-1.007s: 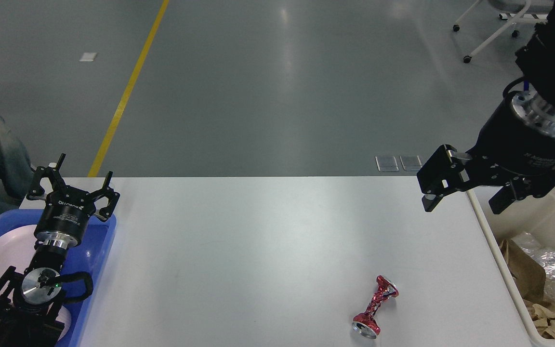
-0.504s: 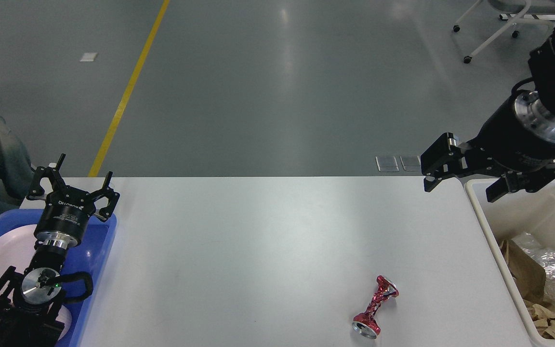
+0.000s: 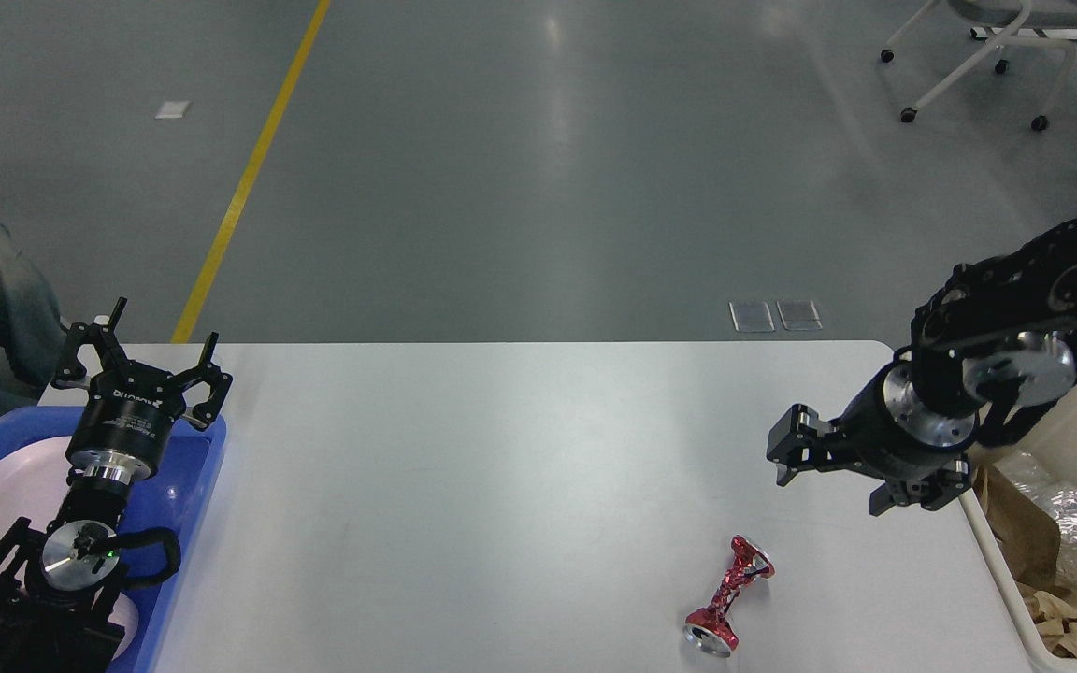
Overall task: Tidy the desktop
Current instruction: 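Lower the right gripper onto the red crushed can and grasp it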
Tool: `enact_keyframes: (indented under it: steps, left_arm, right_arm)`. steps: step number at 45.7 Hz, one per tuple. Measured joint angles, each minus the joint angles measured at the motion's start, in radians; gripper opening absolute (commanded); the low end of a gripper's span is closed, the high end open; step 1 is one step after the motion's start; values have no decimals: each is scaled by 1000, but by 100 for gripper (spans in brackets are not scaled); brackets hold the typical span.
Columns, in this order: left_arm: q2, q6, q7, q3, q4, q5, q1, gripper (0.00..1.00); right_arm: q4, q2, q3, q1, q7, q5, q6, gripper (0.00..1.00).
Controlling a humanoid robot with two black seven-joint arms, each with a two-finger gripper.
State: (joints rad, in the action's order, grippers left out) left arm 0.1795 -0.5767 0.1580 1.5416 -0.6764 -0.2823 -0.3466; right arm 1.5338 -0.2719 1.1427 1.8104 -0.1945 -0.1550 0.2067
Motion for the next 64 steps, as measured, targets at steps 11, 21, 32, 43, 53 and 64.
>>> enact_keyframes:
  steps: [11, 21, 32, 43, 53, 64]
  left_arm:
    - [0, 0, 0, 0, 0, 0, 0, 96]
    - [0, 0, 0, 0, 0, 0, 0, 96]
    - [0, 0, 0, 0, 0, 0, 0, 96]
    - [0, 0, 0, 0, 0, 0, 0, 96]
    - [0, 0, 0, 0, 0, 0, 0, 96]
    - [0, 0, 0, 0, 0, 0, 0, 96]
  right_arm:
    - [-124, 114, -96, -219, 0, -66, -87, 93]
    - [-292, 185, -118, -362, 0, -208, -93, 93]
    - [-375, 200, -120, -445, 0, -248, -126, 92]
    - [-400, 201, -120, -482, 0, -298, -196, 76]
    - [-401, 199, -120, -485, 0, -369, -196, 17]
    - [-399, 196, -119, -480, 1, -416, -204, 0]
